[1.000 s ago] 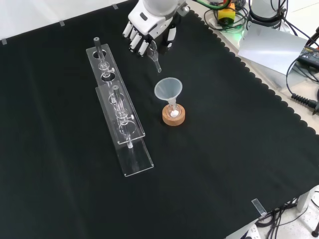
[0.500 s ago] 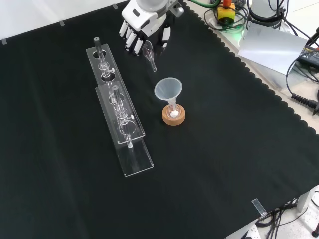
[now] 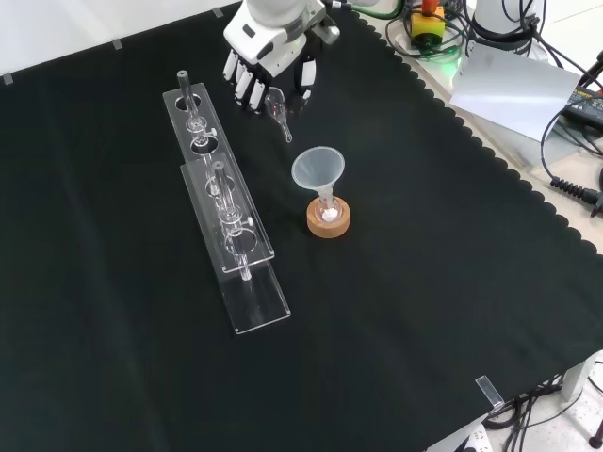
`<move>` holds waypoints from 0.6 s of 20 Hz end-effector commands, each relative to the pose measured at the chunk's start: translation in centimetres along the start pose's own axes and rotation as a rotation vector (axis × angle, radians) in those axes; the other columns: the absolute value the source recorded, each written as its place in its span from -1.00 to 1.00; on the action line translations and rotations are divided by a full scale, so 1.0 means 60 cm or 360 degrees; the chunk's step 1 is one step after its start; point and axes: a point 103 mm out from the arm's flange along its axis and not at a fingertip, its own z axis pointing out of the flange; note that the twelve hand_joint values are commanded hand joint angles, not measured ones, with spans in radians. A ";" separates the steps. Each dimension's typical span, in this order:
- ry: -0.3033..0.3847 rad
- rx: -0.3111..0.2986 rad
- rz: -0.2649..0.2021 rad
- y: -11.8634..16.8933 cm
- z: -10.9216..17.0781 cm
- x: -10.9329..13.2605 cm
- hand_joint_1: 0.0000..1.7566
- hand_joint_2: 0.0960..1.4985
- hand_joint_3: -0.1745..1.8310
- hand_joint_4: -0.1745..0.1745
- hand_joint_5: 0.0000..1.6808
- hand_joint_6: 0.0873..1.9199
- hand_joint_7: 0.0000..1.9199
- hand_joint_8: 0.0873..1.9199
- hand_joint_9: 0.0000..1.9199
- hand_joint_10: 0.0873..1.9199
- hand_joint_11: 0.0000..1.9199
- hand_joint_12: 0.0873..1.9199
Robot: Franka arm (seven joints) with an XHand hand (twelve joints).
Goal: Put the weighing funnel back on the table.
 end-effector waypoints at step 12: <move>0.0085 0.0047 -0.0047 0.015 0.087 0.008 0.25 -0.18 -0.11 1.00 0.39 -0.13 -0.07 -0.37 0.19 -0.68 -0.12 0.04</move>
